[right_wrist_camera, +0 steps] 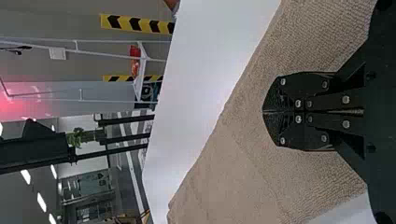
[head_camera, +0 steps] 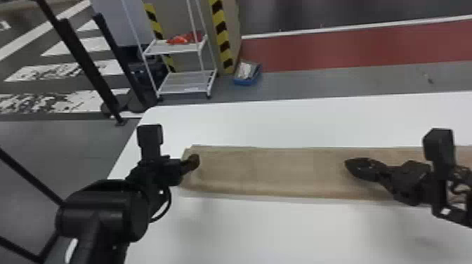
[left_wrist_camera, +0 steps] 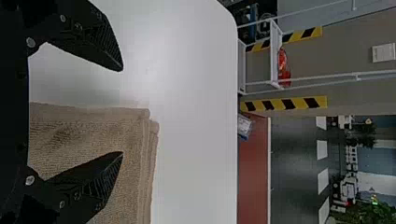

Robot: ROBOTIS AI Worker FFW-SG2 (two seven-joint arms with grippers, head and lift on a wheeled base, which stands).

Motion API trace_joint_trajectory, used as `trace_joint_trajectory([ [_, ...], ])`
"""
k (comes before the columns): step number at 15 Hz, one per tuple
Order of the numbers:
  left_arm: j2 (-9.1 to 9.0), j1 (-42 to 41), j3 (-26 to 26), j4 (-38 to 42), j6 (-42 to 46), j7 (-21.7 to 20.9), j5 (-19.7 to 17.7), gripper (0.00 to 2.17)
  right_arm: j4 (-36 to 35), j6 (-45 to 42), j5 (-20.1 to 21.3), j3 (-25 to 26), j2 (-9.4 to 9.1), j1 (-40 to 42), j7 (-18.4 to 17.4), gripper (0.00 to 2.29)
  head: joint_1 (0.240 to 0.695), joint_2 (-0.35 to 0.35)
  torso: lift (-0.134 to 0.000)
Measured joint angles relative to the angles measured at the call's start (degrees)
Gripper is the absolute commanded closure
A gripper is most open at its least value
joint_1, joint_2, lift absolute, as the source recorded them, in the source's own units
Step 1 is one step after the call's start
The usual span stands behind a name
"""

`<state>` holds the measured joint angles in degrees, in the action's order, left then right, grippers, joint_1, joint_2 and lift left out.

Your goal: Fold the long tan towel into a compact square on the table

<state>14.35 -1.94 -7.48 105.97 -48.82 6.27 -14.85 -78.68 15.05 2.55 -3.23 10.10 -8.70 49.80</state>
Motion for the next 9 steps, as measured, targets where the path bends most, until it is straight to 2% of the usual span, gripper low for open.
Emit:
trace_joint_trajectory([
  [3, 0.17, 2.0, 0.9, -2.4, -2.9, -0.3, 0.9, 0.42, 0.1, -0.5, -0.2, 0.2, 0.33, 0.0, 0.2, 2.05, 0.695, 0.236, -0.125],
  [4, 0.26, 2.4, 1.0, -2.8, -4.1, -0.6, 1.2, 0.49, 0.2, -0.7, -0.2, 0.2, 0.39, 0.1, 0.2, 2.05, 0.695, 0.237, -0.125],
  [6, 0.40, 2.6, 0.8, -3.0, -6.7, -1.4, 1.2, 0.75, 0.5, -1.3, -0.1, 0.2, 0.44, 0.0, 0.1, 2.05, 0.695, 0.237, -0.125],
  [7, 0.44, 2.7, 0.7, -2.9, -7.8, -1.6, 1.2, 1.03, 0.7, -1.5, -0.1, 0.1, 0.43, -0.1, 0.1, 2.05, 0.695, 0.238, -0.125],
  [9, 0.45, 2.6, 0.5, -2.6, -8.7, -2.0, 1.1, 1.44, 0.9, -1.7, 0.0, 0.0, 0.33, -0.2, 0.1, 2.05, 0.695, 0.240, -0.125],
])
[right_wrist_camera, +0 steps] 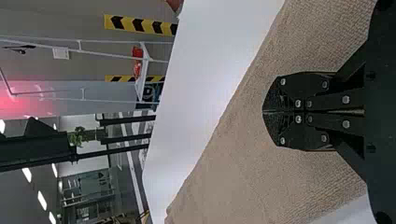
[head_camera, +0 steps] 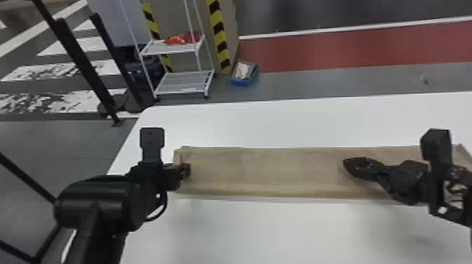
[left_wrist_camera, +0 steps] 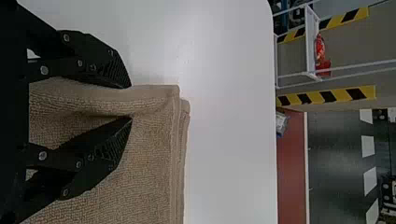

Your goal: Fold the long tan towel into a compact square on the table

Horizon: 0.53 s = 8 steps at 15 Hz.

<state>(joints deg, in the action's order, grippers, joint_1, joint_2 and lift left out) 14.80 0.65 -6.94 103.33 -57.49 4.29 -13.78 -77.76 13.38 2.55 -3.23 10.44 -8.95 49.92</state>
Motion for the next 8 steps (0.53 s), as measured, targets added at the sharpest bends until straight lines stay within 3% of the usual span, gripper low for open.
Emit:
trace_joint_trajectory([
  [8, -0.07, -0.6, 0.3, 9.5, -2.5, -0.2, -1.9, 1.44, 0.3, -0.1, 0.0, 0.1, 0.05, 0.1, 0.0, 2.05, 0.695, 0.211, -0.125],
])
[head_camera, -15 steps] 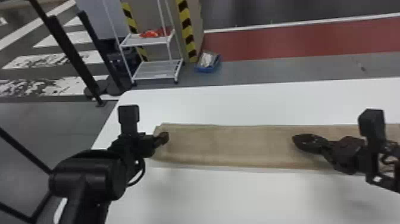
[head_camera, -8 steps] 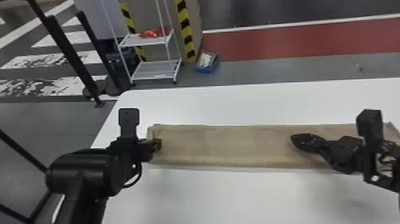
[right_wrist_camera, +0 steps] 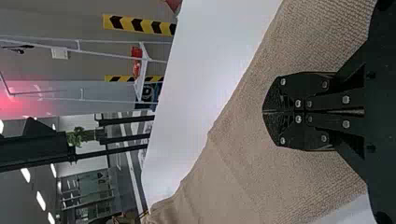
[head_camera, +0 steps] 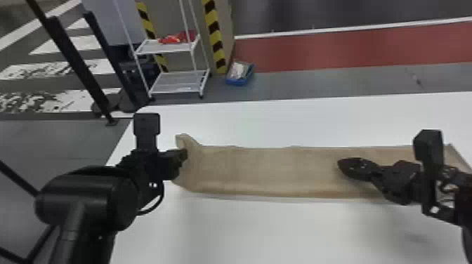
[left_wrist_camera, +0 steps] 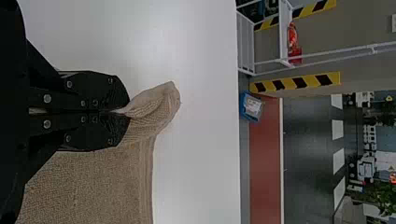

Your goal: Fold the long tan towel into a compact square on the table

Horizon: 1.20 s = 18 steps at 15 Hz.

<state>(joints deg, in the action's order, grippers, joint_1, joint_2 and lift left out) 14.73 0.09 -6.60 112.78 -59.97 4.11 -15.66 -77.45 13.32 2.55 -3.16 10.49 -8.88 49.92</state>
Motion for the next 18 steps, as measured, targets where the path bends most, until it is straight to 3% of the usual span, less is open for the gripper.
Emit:
trace_joint_trajectory([
  [3, -0.28, 0.7, 0.0, 5.2, -6.0, 0.0, -2.6, 1.44, 0.2, 0.0, -0.1, 0.0, -0.06, 0.0, 0.0, 2.05, 0.695, 0.187, -0.125],
  [5, -0.83, 2.4, 0.3, 9.0, -13.9, 2.7, -7.6, 1.44, 0.5, -0.3, -0.3, 0.0, -0.15, 0.1, -0.1, 2.05, 0.695, 0.167, -0.125],
  [8, -3.53, 5.7, 3.2, 11.6, -21.4, 7.5, -10.5, 1.44, -0.4, -1.6, -1.6, 1.1, -0.20, 1.1, -0.3, 1.95, 0.695, 0.119, -0.125],
  [11, -6.42, 8.7, 7.1, 11.6, -22.4, 10.8, -10.6, 1.44, -5.2, -5.2, -5.6, 5.1, 0.25, 4.8, -0.3, 1.34, 0.695, 0.063, -0.125],
  [12, -7.06, 9.8, 8.6, 11.2, -22.4, 11.2, -10.2, 1.44, -6.9, -8.1, -6.4, 6.6, 0.62, 6.3, -0.5, 1.02, 0.695, 0.017, -0.125],
  [14, -8.71, 12.0, 12.5, 9.7, -22.4, 12.8, -8.9, 1.44, -9.9, -14.3, -7.8, 9.8, 1.91, 9.5, -0.8, 0.00, 0.695, -0.031, -0.125],
  [17, -13.18, 13.6, 17.1, 7.0, -22.4, 15.7, -7.0, 1.44, -12.6, -21.6, -10.6, 15.2, 4.25, 14.0, -4.3, 0.03, 0.695, -0.115, -0.125],
  [18, -14.18, 13.7, 18.7, 5.8, -22.2, 16.3, -6.5, 1.44, -13.1, -24.4, -11.7, 17.5, 4.58, 15.6, -6.4, 0.04, 0.695, -0.191, -0.125],
])
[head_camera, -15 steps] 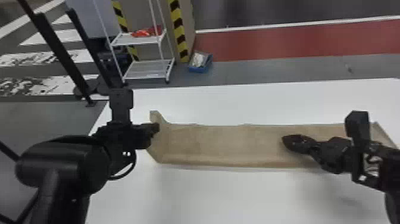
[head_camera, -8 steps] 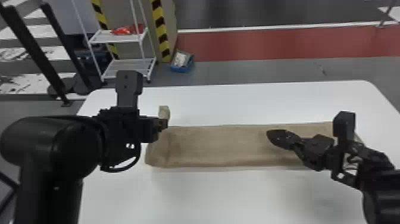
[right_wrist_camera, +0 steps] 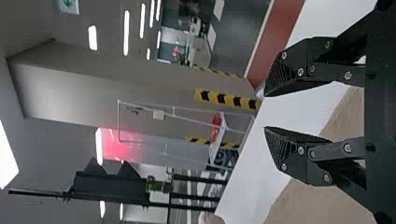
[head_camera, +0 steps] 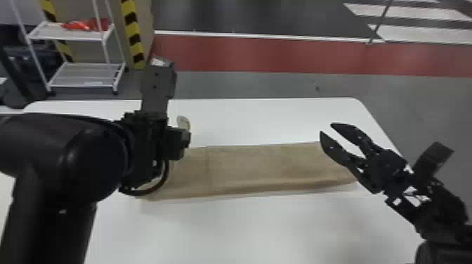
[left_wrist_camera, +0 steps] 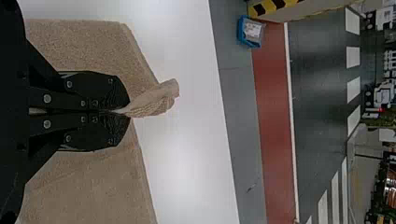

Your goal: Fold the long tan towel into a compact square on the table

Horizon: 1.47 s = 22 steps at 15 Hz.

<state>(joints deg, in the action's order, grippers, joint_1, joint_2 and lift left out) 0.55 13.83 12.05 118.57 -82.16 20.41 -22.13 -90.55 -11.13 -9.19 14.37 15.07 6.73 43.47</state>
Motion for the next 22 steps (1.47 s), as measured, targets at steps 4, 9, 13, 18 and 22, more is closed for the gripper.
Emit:
trace_joint_trajectory([
  [4, -0.53, 0.6, 7.6, -6.5, 4.1, 2.7, 1.8, 1.44, 0.6, -6.7, -3.3, 5.3, 1.78, 3.5, -6.6, 0.06, 0.695, -0.307, -0.125],
  [9, -0.55, 2.3, 16.1, -14.1, 15.3, 6.5, 1.9, 1.44, 5.2, -13.1, -4.8, 5.9, 2.07, 4.0, -6.6, 0.07, 0.695, -0.350, -0.125],
  [13, -0.55, 2.1, 17.7, -14.5, 16.2, 6.7, 1.4, 0.00, 7.1, -14.5, -5.4, 5.9, 2.47, 3.6, -6.6, 0.07, 0.695, -0.350, -0.125],
  [18, -0.55, 1.7, 18.0, -15.1, 20.9, 5.5, -0.4, 0.04, 6.2, -11.1, -5.2, 4.5, 2.08, 2.8, -7.6, 0.08, 0.695, -0.350, -0.125],
  [22, -0.55, -0.9, 15.5, -12.7, 21.9, 3.3, 0.3, 0.04, 1.4, -1.9, -4.3, 2.2, 0.96, 2.8, -9.5, 0.23, 0.695, -0.350, -0.125],
])
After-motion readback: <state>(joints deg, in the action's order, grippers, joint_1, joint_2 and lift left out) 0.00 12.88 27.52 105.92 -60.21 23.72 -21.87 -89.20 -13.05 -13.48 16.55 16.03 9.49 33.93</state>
